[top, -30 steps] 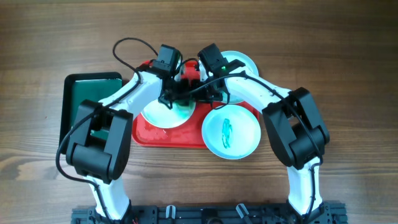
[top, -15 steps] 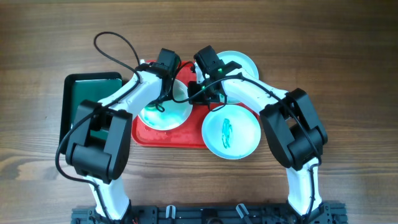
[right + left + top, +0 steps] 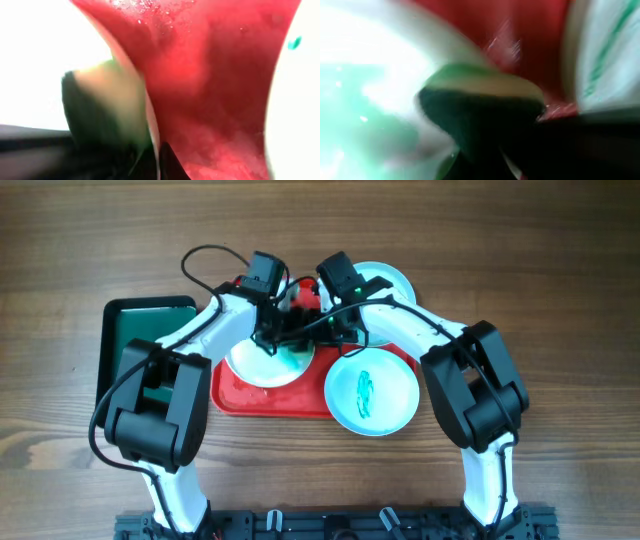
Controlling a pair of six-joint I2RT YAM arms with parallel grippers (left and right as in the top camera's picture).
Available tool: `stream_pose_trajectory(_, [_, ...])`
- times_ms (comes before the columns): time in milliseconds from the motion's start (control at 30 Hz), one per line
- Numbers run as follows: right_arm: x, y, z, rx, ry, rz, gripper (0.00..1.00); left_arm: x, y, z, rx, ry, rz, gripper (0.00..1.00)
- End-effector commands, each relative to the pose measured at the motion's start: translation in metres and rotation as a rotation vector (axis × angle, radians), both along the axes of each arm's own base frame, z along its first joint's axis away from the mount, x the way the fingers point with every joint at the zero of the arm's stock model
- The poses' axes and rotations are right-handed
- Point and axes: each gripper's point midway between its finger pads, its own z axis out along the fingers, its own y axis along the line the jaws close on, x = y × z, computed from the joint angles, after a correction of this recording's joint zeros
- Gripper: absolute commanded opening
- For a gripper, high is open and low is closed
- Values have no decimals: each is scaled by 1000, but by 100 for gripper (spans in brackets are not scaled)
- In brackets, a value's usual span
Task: Clean dirty plates on tray and stack at the side
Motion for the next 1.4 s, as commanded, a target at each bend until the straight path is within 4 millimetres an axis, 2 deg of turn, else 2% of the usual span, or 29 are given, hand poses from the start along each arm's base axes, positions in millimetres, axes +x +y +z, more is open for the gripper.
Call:
stream_pose_trajectory(0, [-5, 3, -13, -15, 10, 28, 4, -18, 61, -26, 358, 51, 32, 4])
stream_pose_trajectory(67, [-5, 3, -13, -15, 11, 28, 4, -13, 109, -23, 626, 12, 136, 4])
stream_pose_trajectory(167, [-5, 3, -13, -12, 12, 29, 4, 2, 160, -1, 910, -117, 328, 4])
stream_pose_trajectory(200, [-5, 3, -13, -12, 12, 29, 4, 11, 171, 9, 974, -184, 401, 4])
stream_pose_trajectory(267, [-5, 3, -13, -12, 12, 29, 4, 25, 171, 13, 967, -252, 450, 4])
stream_pose_trajectory(333, [-5, 3, -13, -12, 12, 29, 4, 37, 159, 10, 884, -281, 471, 5])
stream_pose_trajectory(400, [-5, 3, -13, -12, 12, 29, 5, 43, 130, -2, 713, -253, 453, 5])
stream_pose_trajectory(433, [-5, 3, -13, -12, 11, 29, 4, 42, 103, -11, 571, -203, 418, 4])
stream_pose_trajectory(500, [-5, 3, -13, -12, 11, 29, 4, 38, 63, -16, 361, -136, 338, 4])
stream_pose_trajectory(600, [-5, 3, -13, -12, 11, 29, 4, 22, -14, -1, -37, -88, 21, 4])
stream_pose_trajectory(633, [-5, 3, -13, -12, 11, 30, 4, 16, -24, 4, -96, -78, -33, 4])
stream_pose_trajectory(700, [-5, 3, -13, -13, 11, 31, 4, 3, -24, 2, -102, -33, -64, 4])
stream_pose_trajectory(733, [-5, 3, -13, -13, 12, 31, 4, -5, -17, -2, -79, 3, -71, 4])
stream_pose_trajectory(800, [-5, 3, -13, -13, 12, 31, 4, -17, 16, -16, 82, 69, -17, 4])
stream_pose_trajectory(867, [-5, 3, -13, -12, 12, 32, 4, -24, 70, -27, 363, 115, 151, 4])
stream_pose_trajectory(900, [-6, 3, -13, -10, 14, 32, 4, -24, 91, -27, 465, 112, 211, 4])
stream_pose_trajectory(933, [-6, 3, -13, -10, 14, 32, 4, -23, 120, -23, 604, 89, 296, 4])
stream_pose_trajectory(967, [-6, 3, -13, -11, 15, 32, 4, -20, 135, -18, 669, 67, 344, 4])
stream_pose_trajectory(1033, [-6, 3, -13, -12, 17, 32, 4, -9, 153, 2, 732, 24, 421, 4])
stream_pose_trajectory(1100, [-7, 3, -13, -12, 18, 32, 4, 12, 159, 31, 707, -25, 476, 4])
stream_pose_trajectory(1133, [-7, 3, -13, -13, 19, 32, 4, 26, 164, 56, 683, -62, 514, 4])
stream_pose_trajectory(1200, [-7, 2, -13, -14, 21, 32, 4, 41, 173, 95, 653, -104, 566, 4])
stream_pose_trajectory(1233, [-7, 2, -12, -14, 21, 32, 4, 45, 179, 116, 636, -118, 588, 4])
stream_pose_trajectory(1300, [-7, 2, -5, -16, 16, 42, 4, 43, 189, 143, 608, -115, 615, 4])
stream_pose_trajectory(1367, [-2, -4, 12, -57, -28, 59, 4, 30, 203, 160, 581, -84, 605, 4])
